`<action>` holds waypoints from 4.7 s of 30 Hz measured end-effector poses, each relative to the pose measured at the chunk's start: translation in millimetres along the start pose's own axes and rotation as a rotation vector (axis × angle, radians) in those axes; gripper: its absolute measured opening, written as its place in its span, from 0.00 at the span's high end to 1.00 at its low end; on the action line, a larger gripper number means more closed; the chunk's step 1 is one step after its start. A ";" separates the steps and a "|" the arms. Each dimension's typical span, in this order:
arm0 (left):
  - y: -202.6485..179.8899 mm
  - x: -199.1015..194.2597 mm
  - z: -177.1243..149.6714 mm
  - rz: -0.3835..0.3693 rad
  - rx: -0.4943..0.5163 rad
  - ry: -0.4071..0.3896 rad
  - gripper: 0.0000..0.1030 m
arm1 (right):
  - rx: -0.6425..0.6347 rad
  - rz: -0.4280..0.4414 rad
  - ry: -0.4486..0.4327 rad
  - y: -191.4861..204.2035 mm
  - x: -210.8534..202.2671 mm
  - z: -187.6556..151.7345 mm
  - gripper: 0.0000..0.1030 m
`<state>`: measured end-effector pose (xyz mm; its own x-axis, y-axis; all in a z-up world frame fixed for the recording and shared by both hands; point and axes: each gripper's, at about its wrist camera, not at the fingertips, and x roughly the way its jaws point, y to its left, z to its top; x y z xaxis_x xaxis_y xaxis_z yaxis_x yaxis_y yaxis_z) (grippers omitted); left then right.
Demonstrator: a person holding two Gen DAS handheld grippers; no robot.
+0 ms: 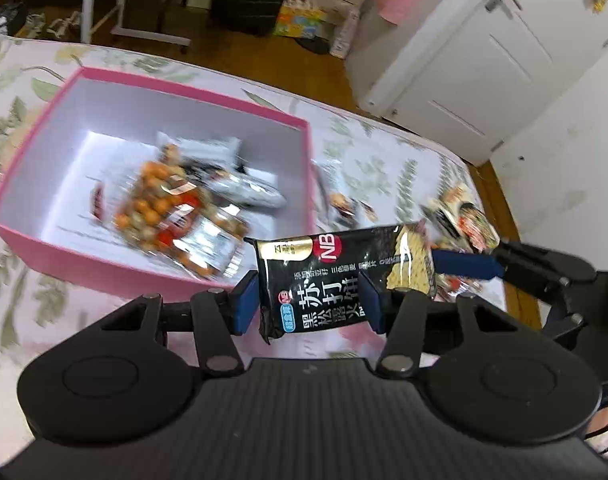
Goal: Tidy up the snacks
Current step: 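Carry the cracker pack over the pink box and open the left tool, then move the left tool back to the pile and grasp the black foil pack, then carry the black foil pack into the pink box and open the left tool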
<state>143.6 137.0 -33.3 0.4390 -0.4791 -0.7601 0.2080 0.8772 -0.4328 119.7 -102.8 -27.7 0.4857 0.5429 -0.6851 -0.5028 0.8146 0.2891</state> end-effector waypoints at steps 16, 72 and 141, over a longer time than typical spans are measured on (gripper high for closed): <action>81.7 58.3 38.2 0.174 -0.068 0.015 0.44 | 0.046 0.015 0.082 -7.0 119.4 32.0 0.24; -106.5 218.7 -23.2 0.094 0.125 0.123 0.59 | 0.279 -0.207 -0.053 -170.0 47.2 -129.4 0.10; 21.8 -6.3 21.5 0.072 -0.018 -0.104 0.49 | -0.024 0.009 0.025 4.6 45.7 25.2 0.15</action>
<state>164.2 159.8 -27.6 0.5405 -0.4081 -0.7357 0.1575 0.9081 -0.3880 157.7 -69.2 -40.8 0.4633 0.5449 -0.6989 -0.5242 0.8044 0.2796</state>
